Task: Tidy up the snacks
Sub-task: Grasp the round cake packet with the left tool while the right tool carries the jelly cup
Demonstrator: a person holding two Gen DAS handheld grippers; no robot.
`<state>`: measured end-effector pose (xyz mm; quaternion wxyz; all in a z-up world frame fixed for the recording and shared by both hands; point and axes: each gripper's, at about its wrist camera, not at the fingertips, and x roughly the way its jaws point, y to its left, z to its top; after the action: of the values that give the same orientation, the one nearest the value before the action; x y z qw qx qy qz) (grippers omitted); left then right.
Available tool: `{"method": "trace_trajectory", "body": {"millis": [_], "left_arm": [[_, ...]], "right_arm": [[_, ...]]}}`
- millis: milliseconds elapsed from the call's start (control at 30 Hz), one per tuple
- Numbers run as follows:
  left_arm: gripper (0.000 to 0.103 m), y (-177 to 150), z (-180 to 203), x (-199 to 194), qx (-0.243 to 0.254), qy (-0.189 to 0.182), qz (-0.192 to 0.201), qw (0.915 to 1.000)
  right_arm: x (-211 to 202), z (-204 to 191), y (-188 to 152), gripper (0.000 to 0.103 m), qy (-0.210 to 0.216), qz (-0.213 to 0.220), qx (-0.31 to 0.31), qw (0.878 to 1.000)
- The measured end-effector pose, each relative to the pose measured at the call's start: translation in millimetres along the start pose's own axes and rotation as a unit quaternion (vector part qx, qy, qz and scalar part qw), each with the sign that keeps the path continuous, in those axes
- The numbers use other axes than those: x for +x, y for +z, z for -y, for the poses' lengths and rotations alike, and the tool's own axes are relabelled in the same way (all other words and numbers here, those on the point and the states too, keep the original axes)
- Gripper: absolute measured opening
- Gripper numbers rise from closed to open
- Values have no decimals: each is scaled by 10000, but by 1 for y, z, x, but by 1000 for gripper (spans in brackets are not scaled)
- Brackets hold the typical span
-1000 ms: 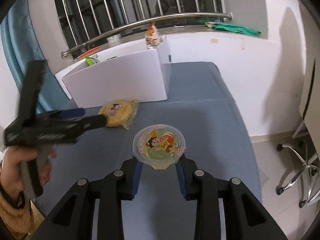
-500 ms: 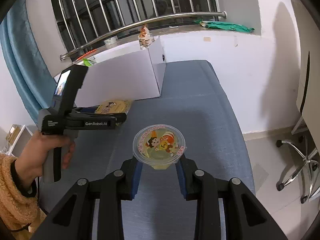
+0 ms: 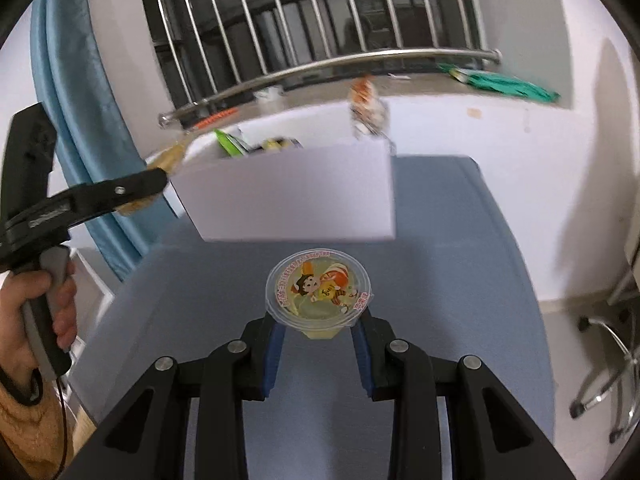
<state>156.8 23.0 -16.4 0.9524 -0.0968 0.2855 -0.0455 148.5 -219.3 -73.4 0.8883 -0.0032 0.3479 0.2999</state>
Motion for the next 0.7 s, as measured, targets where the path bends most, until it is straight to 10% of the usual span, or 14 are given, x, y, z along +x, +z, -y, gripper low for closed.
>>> {"method": "trace_trajectory", "body": {"millis": [533, 600, 667, 700], "left_arm": [[84, 104, -51, 81, 55, 384, -234, 9990], [103, 106, -51, 89, 34, 628, -368, 9973], [103, 106, -56, 93, -48, 692, -407, 9968], [103, 105, -58, 92, -82, 730, -408, 9965]], "right_arm": [[85, -13, 194, 35, 68, 446, -31, 9990], [91, -12, 205, 51, 21, 487, -152, 9987], [98, -9, 212, 103, -166, 408, -125, 9989], [96, -6, 212, 103, -196, 484, -63, 9986]]}}
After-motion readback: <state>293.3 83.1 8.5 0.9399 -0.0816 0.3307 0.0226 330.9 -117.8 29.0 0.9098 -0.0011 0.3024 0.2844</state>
